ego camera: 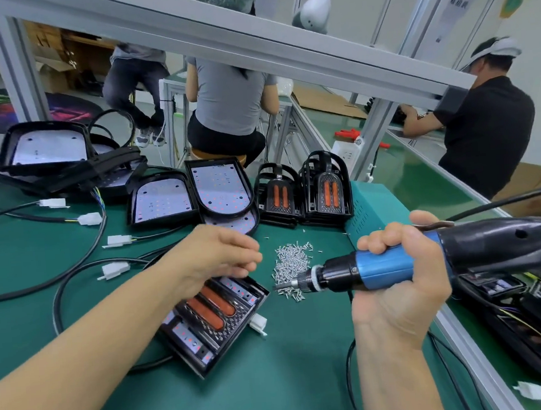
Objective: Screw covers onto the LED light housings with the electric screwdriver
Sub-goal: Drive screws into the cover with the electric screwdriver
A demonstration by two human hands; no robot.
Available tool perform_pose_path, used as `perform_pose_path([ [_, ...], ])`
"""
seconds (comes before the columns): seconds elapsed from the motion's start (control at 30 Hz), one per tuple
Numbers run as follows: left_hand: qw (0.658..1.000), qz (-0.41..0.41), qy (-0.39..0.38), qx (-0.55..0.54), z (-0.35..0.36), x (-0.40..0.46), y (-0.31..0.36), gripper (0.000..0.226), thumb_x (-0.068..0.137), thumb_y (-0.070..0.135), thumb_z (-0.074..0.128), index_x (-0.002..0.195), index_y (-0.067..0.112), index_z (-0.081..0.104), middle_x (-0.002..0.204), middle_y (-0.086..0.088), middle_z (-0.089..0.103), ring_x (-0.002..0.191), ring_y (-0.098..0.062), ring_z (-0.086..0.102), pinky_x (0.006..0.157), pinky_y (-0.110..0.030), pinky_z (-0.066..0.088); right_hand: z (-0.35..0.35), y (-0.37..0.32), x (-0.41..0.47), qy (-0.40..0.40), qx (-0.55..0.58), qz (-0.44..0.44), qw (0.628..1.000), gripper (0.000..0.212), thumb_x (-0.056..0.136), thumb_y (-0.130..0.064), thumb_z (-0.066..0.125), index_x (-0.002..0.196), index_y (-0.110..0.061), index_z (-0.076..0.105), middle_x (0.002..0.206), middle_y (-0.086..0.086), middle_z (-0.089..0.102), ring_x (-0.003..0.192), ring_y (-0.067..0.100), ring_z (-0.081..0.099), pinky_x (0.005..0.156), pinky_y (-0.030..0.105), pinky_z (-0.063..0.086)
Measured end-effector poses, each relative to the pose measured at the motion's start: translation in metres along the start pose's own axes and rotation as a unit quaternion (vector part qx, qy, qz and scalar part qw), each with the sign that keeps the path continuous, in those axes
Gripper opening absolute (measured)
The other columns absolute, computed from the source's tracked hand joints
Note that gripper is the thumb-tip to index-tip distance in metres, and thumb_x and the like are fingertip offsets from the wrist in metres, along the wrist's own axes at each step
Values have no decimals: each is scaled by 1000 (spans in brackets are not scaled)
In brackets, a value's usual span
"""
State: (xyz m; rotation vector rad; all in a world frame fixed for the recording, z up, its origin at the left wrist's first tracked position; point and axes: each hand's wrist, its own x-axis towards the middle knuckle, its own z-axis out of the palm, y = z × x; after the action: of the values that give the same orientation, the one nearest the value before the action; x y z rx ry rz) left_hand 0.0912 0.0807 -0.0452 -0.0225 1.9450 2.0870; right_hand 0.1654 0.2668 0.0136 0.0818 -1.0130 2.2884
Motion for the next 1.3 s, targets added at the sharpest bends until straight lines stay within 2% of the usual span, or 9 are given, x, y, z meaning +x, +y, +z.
perform_pose_path([
  [0.23, 983, -21, 43, -175, -36, -70, -34, 27, 64, 6, 70, 88, -3, 64, 80, -17, 71, 59, -16, 66, 52, -21, 55, 24, 18, -11, -49, 69, 38, 996, 17, 72, -10, 49, 87, -17, 51, 55, -5, 48, 47, 11, 46, 54, 21, 43],
  [0.47, 987, 26, 56, -150, -52, -98, -38, 18, 65, 16, 72, 79, 6, 71, 76, -12, 68, 60, -13, 60, 53, -22, 52, 52, 42, -37, -84, 86, 88, 989, 16, 72, -10, 49, 87, -17, 51, 55, -5, 47, 46, 10, 45, 54, 21, 43],
  [0.57, 990, 44, 61, -119, -59, -105, -39, 5, 71, 14, 72, 73, 10, 72, 75, -10, 69, 61, -12, 59, 53, -21, 51, 59, 49, -43, -90, 86, 96, 988, 16, 72, -10, 49, 87, -17, 52, 55, -5, 48, 47, 10, 45, 54, 22, 44],
  [0.67, 988, 66, 137, -38, -70, -109, -44, 7, 83, 3, 67, 77, 7, 68, 72, -7, 69, 61, -11, 57, 54, -20, 50, 63, 58, -46, -97, 76, 101, 987, 18, 71, -10, 50, 88, -16, 51, 55, -4, 47, 47, 11, 44, 54, 23, 43],
  [0.77, 957, 116, 237, 118, -80, -110, -49, 12, 81, 1, 69, 74, 10, 69, 66, 1, 67, 59, -5, 55, 59, -16, 48, 67, 68, -50, -107, 43, 86, 990, 20, 70, -5, 52, 87, -16, 53, 58, 1, 46, 47, 14, 45, 55, 24, 43],
  [0.87, 918, 163, 269, 239, -77, -109, -53, 15, 77, 1, 72, 73, 16, 72, 70, 7, 70, 65, -2, 60, 70, -15, 47, 68, 80, -55, -124, 6, 64, 990, 22, 70, -1, 55, 76, -21, 61, 70, 10, 43, 47, 16, 47, 58, 28, 42],
  [1.1, 857, 208, 299, 364, -70, -94, -58, 13, 78, 7, 71, 79, 19, 74, 75, 7, 70, 78, -17, 59, 73, -21, 34, 78, 109, -60, -154, -60, 46, 985, 20, 70, 0, 58, 81, -16, 60, 53, 2, 51, 47, 19, 48, 57, 28, 42],
  [1.2, 856, 200, 301, 370, -71, -91, -61, 12, 79, 9, 70, 80, 20, 75, 76, 3, 68, 82, -20, 58, 79, -31, 39, 79, 117, -63, -171, -78, 42, 981, 18, 71, -1, 58, 86, -11, 56, 54, -4, 54, 48, 17, 49, 56, 29, 43],
  [1.3, 855, 186, 313, 369, -72, -89, -64, 13, 81, 11, 68, 82, 23, 74, 77, 7, 67, 85, -18, 56, 79, -29, 37, 78, 121, -66, -190, -93, 42, 976, 17, 73, -3, 59, 87, -12, 55, 56, -6, 55, 50, 16, 50, 57, 28, 44],
])
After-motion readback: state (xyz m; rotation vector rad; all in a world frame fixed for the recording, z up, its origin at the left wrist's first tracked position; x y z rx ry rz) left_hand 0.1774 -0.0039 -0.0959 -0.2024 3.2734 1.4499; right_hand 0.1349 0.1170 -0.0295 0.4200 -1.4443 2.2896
